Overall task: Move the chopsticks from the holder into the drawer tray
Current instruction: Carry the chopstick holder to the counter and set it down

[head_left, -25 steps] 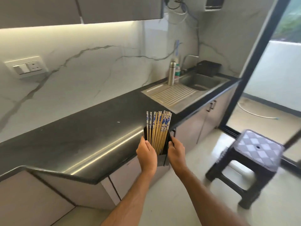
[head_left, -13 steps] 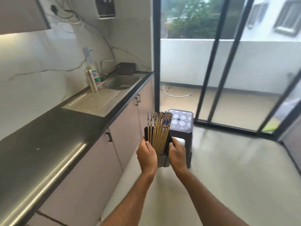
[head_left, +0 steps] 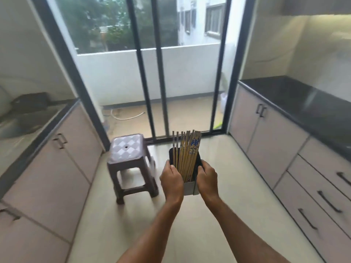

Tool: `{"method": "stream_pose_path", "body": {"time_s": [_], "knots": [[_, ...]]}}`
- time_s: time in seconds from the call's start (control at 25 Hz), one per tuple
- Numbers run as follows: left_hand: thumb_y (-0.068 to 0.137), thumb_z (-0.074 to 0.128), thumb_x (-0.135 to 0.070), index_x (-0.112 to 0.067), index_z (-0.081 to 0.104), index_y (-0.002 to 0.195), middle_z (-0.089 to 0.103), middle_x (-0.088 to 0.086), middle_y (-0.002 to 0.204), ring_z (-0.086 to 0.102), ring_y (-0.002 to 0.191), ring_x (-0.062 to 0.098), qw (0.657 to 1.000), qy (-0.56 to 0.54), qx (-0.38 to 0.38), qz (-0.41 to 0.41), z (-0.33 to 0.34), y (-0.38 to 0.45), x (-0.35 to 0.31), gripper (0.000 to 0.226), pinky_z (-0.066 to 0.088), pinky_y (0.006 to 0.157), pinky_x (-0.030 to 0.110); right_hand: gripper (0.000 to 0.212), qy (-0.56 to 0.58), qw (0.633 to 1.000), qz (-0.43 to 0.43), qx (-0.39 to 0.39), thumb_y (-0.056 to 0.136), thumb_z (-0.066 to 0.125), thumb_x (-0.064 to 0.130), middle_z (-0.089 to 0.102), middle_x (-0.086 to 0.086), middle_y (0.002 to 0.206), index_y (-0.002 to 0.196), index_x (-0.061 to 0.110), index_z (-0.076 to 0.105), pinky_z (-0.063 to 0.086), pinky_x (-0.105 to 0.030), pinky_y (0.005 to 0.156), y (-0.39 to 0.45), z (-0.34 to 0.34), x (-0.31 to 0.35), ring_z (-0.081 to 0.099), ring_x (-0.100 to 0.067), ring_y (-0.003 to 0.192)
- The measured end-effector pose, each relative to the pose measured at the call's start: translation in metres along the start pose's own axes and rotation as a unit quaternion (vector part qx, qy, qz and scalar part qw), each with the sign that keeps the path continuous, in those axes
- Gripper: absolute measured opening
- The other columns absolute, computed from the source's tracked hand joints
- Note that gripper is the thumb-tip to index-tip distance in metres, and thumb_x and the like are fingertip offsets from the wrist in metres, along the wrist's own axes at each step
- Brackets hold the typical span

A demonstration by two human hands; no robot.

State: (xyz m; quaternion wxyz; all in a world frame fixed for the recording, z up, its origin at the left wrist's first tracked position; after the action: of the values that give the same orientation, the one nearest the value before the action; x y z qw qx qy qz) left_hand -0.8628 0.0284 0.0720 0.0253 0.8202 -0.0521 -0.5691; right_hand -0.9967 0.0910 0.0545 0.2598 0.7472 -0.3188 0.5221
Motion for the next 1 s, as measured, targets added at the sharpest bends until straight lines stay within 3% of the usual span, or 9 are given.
{"method": "stream_pose_path", "body": {"time_s": [0.08,0.16,0.28,0.44,0.6,0.72,0.8,0.92,1.0], "knots": [[0.105,0.034,-0.013,-0.012,0.062,0.101,0.064,0.004,0.085,0.061,0.077,0.018,1.000,-0.007,0.027,0.010,0.041,-0.011,-0.017,0.028,0.051,0.066,0.029,0.032,-0.004,1.000,0.009,-0.027,0.101,0.038,0.009,0.071,-0.002,0.090,0.102,0.014,0.070,0.048,-0.025,0.059,0.015,-0.040,-0.012,0.063,-0.008,0.075],[0.104,0.035,-0.011,-0.014,0.061,0.096,0.063,0.000,0.081,0.058,0.072,0.010,0.998,-0.015,0.057,0.037,0.089,-0.029,-0.039,0.028,0.041,0.057,0.014,0.032,-0.005,0.998,0.019,-0.067,0.101,0.037,0.009,0.070,0.000,0.086,0.099,0.015,0.069,0.055,-0.033,0.064,0.030,-0.090,-0.028,0.064,-0.011,0.075],[0.103,0.035,-0.009,-0.015,0.061,0.096,0.063,-0.002,0.080,0.057,0.070,0.006,0.990,-0.033,0.121,0.061,0.160,-0.055,-0.071,0.028,0.039,0.055,0.008,0.033,-0.014,0.990,0.034,-0.140,0.103,0.037,0.012,0.068,0.004,0.084,0.096,0.019,0.068,0.057,-0.033,0.065,0.047,-0.164,-0.052,0.064,-0.007,0.075],[0.103,0.035,-0.010,-0.015,0.060,0.093,0.063,-0.002,0.080,0.057,0.070,0.006,0.974,-0.032,0.207,0.084,0.244,-0.087,-0.103,0.027,0.035,0.055,0.012,0.032,-0.009,0.975,0.061,-0.215,0.105,0.035,0.017,0.068,0.006,0.089,0.103,0.021,0.067,0.061,-0.033,0.069,0.060,-0.243,-0.087,0.064,-0.006,0.081],[0.103,0.034,-0.010,-0.015,0.058,0.089,0.063,-0.001,0.079,0.058,0.071,0.011,0.949,-0.045,0.293,0.108,0.333,-0.117,-0.132,0.028,0.040,0.058,0.024,0.031,-0.007,0.952,0.084,-0.294,0.104,0.037,0.014,0.068,0.007,0.091,0.105,0.019,0.067,0.052,-0.011,0.060,0.078,-0.320,-0.118,0.064,-0.005,0.083],[0.102,0.034,-0.009,-0.015,0.059,0.090,0.064,-0.001,0.080,0.059,0.072,0.015,0.927,-0.062,0.349,0.122,0.394,-0.133,-0.152,0.028,0.048,0.063,0.032,0.030,-0.015,0.931,0.108,-0.349,0.104,0.037,0.013,0.069,-0.001,0.093,0.102,0.015,0.067,0.057,-0.027,0.066,0.096,-0.368,-0.139,0.066,-0.014,0.085],[0.102,0.034,-0.008,-0.015,0.059,0.089,0.064,-0.002,0.079,0.059,0.071,0.012,0.911,-0.075,0.384,0.135,0.433,-0.139,-0.168,0.029,0.046,0.060,0.027,0.030,-0.021,0.915,0.124,-0.383,0.104,0.037,0.012,0.069,-0.007,0.094,0.103,0.011,0.066,0.059,-0.037,0.069,0.110,-0.395,-0.150,0.066,-0.021,0.085],[0.104,0.035,-0.007,-0.014,0.060,0.092,0.062,-0.004,0.078,0.058,0.066,0.003,0.881,-0.094,0.438,0.155,0.491,-0.144,-0.194,0.029,0.042,0.054,0.013,0.033,-0.014,0.892,0.140,-0.429,0.107,0.035,0.014,0.070,-0.008,0.107,0.122,0.007,0.064,0.061,-0.040,0.079,0.136,-0.433,-0.162,0.067,-0.020,0.095],[0.105,0.034,-0.008,-0.014,0.060,0.092,0.061,-0.005,0.076,0.057,0.064,-0.001,0.859,-0.097,0.472,0.172,0.527,-0.148,-0.212,0.029,0.044,0.053,0.012,0.032,0.000,0.876,0.140,-0.461,0.108,0.035,0.014,0.069,-0.007,0.103,0.120,0.008,0.064,0.062,-0.039,0.077,0.153,-0.455,-0.168,0.067,-0.019,0.094]]}}
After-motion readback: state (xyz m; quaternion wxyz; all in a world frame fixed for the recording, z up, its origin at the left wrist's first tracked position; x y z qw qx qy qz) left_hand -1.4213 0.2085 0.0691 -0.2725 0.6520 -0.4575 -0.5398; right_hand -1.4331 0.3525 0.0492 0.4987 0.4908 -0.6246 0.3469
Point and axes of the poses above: each hand's wrist, its own y-axis towards the middle knuckle, its own z-axis out of the palm, x = y × z, the point moved 6 cm from there along y, towards the middle knuckle
